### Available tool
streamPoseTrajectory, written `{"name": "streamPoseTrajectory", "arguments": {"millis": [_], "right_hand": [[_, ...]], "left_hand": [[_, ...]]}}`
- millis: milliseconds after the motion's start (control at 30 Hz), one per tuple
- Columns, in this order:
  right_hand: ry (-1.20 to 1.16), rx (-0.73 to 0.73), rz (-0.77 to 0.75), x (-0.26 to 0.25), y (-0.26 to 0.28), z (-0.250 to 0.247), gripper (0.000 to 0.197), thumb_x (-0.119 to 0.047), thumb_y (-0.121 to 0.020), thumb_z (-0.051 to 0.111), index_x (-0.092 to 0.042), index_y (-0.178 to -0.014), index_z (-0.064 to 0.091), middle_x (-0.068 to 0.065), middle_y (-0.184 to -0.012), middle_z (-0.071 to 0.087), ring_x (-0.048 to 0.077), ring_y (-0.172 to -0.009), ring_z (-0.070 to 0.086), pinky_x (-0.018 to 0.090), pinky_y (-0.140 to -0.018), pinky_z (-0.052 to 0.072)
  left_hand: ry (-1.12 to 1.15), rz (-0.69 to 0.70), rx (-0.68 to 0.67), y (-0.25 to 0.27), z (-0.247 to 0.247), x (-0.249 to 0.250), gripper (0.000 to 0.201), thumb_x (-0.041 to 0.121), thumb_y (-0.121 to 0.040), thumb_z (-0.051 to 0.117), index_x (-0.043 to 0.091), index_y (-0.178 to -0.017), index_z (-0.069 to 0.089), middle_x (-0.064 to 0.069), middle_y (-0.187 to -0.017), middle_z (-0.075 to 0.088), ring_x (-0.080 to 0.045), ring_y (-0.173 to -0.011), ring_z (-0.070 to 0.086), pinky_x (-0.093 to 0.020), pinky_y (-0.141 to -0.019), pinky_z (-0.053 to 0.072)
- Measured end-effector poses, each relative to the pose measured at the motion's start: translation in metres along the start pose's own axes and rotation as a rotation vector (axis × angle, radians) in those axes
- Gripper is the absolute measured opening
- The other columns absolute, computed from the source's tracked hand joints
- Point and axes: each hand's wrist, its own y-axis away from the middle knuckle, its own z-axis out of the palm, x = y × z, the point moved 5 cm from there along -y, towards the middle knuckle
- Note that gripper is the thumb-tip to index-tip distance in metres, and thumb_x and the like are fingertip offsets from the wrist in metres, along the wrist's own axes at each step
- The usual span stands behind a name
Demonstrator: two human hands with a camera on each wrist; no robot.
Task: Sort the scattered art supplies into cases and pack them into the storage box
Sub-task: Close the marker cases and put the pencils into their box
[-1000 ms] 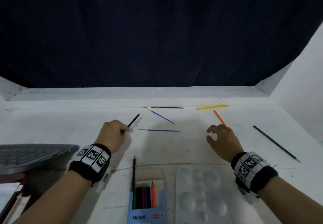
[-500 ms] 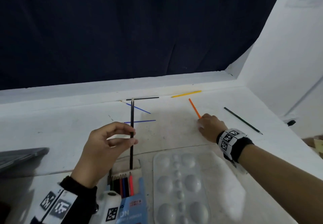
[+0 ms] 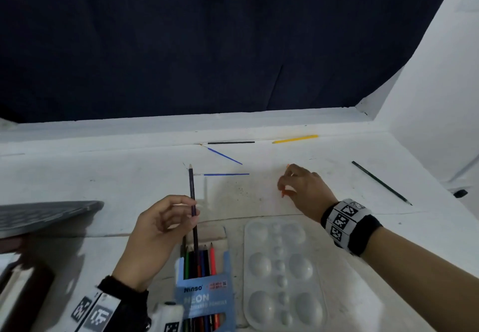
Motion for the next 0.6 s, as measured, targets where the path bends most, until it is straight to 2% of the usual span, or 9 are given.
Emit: {"name": "streamPoseTrajectory", "arguments": {"millis": [100,167,300,367,433,600], "right_hand": [[-0.201,0.151,-0.082,-0.036,-0.009,-0.019,0.007,-0.012,-0.091,0.066,-0.019,-0.095,0.065,-0.004,-0.093,0.059,0.02,-0.076,0.061,0.033,-0.068,0.05],[-0.311,0.189,-0.084,-0.059,-0.014,-0.029,0.003,-0.018,-0.098,0.056,-0.02,-0.101,0.056,-0.009,-0.085,0.061,0.017,-0.072,0.061,0.035,-0.068,0.051],[-0.697,0.161,-0.012,-0.094,-0.014,-0.032,0.003,-0.017,-0.103,0.046,-0.018,-0.105,0.047,0.0,-0.08,0.07,0.014,-0.067,0.066,0.024,-0.066,0.053],[-0.87,0.132,0.05,-0.104,-0.012,-0.026,0.003,-0.016,-0.105,0.043,-0.015,-0.105,0.046,0.006,-0.079,0.071,0.019,-0.064,0.067,0.028,-0.062,0.055],[-1.003,0.097,0.108,-0.109,-0.011,-0.016,0.004,-0.015,-0.105,0.042,-0.013,-0.104,0.045,0.011,-0.079,0.071,0.025,-0.063,0.067,0.034,-0.06,0.055],[-1.053,0.039,0.203,-0.11,-0.007,0.007,0.004,-0.015,-0.105,0.042,-0.013,-0.104,0.046,0.012,-0.078,0.071,0.034,-0.062,0.066,0.039,-0.059,0.055]], "left_hand": [[0.044,0.017,0.025,0.003,-0.009,-0.001,0.023,0.011,-0.075,0.075,0.011,-0.098,0.072,-0.022,-0.092,0.07,-0.024,-0.083,0.064,-0.025,-0.084,0.052],[0.039,0.035,0.017,0.005,-0.011,-0.003,0.02,0.007,-0.077,0.075,0.013,-0.096,0.073,-0.029,-0.091,0.065,-0.026,-0.079,0.061,-0.026,-0.082,0.052],[-0.074,0.039,0.018,0.003,-0.007,-0.015,0.025,-0.007,-0.082,0.073,0.017,-0.092,0.072,-0.02,-0.084,0.069,-0.039,-0.075,0.065,-0.031,-0.072,0.055],[-0.204,0.052,-0.004,-0.002,-0.002,-0.02,0.027,-0.004,-0.081,0.076,0.02,-0.09,0.07,-0.011,-0.08,0.069,-0.035,-0.073,0.067,-0.035,-0.07,0.055],[-0.298,0.052,-0.033,-0.008,0.002,-0.023,0.025,0.0,-0.08,0.079,0.02,-0.089,0.069,-0.004,-0.079,0.069,-0.025,-0.072,0.07,-0.034,-0.068,0.056],[-0.416,0.036,-0.094,-0.019,0.015,-0.025,0.023,0.003,-0.077,0.082,0.02,-0.082,0.067,-0.001,-0.076,0.069,-0.014,-0.068,0.07,-0.024,-0.063,0.056]]}}
